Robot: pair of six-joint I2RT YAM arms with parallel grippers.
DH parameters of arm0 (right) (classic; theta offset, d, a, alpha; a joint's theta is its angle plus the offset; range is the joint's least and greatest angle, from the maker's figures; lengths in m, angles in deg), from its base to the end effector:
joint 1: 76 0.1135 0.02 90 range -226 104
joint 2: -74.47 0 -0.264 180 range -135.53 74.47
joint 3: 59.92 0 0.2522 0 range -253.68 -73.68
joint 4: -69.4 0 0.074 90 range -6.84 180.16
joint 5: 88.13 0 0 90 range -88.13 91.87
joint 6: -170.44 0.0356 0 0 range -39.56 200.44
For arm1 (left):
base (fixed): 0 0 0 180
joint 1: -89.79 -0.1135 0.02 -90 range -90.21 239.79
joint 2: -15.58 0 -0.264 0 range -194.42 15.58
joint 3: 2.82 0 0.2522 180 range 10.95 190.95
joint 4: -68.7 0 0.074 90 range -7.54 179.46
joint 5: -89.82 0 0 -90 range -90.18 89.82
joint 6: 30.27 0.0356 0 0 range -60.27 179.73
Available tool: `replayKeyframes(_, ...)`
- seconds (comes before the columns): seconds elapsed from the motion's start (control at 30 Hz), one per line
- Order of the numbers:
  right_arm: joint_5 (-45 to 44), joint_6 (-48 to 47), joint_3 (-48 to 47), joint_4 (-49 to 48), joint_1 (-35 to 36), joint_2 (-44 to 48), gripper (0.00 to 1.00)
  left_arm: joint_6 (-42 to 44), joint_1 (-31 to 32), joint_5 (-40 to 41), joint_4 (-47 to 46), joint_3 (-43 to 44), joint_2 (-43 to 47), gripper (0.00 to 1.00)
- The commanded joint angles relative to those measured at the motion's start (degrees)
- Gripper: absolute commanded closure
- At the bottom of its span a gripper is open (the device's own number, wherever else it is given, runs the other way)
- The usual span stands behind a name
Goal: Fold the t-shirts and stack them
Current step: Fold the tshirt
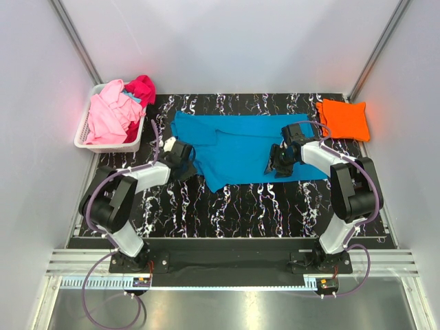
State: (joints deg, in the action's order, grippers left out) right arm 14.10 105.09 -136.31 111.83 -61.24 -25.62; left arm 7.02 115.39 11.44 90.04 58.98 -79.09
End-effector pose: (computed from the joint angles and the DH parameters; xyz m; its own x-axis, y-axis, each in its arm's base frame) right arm 0.3280 0.0942 0.1726 -0.9421 0.1733 -0.2870 0.0672 0.9363 0.3448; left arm 0.2890 -0.1305 0.1514 -0.6954 -0.5309 -0.4843 -0.3899 0.8449 -0.3663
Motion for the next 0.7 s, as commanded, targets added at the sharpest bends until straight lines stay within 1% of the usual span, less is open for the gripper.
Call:
replayKeyframes(0.0,0.9,-0.7,-1.0,-0.3,0.5,0.3,0.45,2.5,-0.2,2.4,-1.9,1.9,-1.5,0.69)
replayKeyframes(0.13,0.8,-0.5,-0.9,-0.4,0.5,0.1,0.45,2.3,-0.2,2.2,-2.1,1.6,-1.3,0.70)
replayKeyframes(0.17,0.8,-0.4,-0.8,-0.3,0.5,0.0,0.45,2.3,-0.2,2.1,-2.2,1.6,-1.3,0.73)
replayKeyframes(0.3,0.8,-0.2,-0.7,-0.3,0.5,-0.1,0.45,2.4,-0.2,1.9,-2.0,1.6,-0.8,0.80)
replayKeyframes(0.47,0.9,-0.1,-0.9,-0.3,0.7,-0.3,0.45,2.6,-0.2,2.4,-1.1,1.3,1.0,0.85)
replayKeyframes(0.53,1.0,0.0,-0.9,-0.3,0.7,-0.4,0.45,2.7,-0.2,2.5,-0.5,1.1,1.9,0.89)
replayKeyframes(0.6,1.0,0.0,-0.8,-0.4,0.8,-0.5,0.45,2.7,-0.2,2.6,-0.5,0.7,2.9,0.95)
replayKeyframes(0.63,1.0,0.0,-0.7,-0.3,0.8,-0.3,0.45,2.6,-0.2,2.7,-0.2,0.5,3.4,1.00)
replayKeyframes(0.67,0.9,0.1,-0.7,-0.4,0.8,-0.3,0.45,2.6,-0.2,2.8,-0.1,0.0,4.0,1.00)
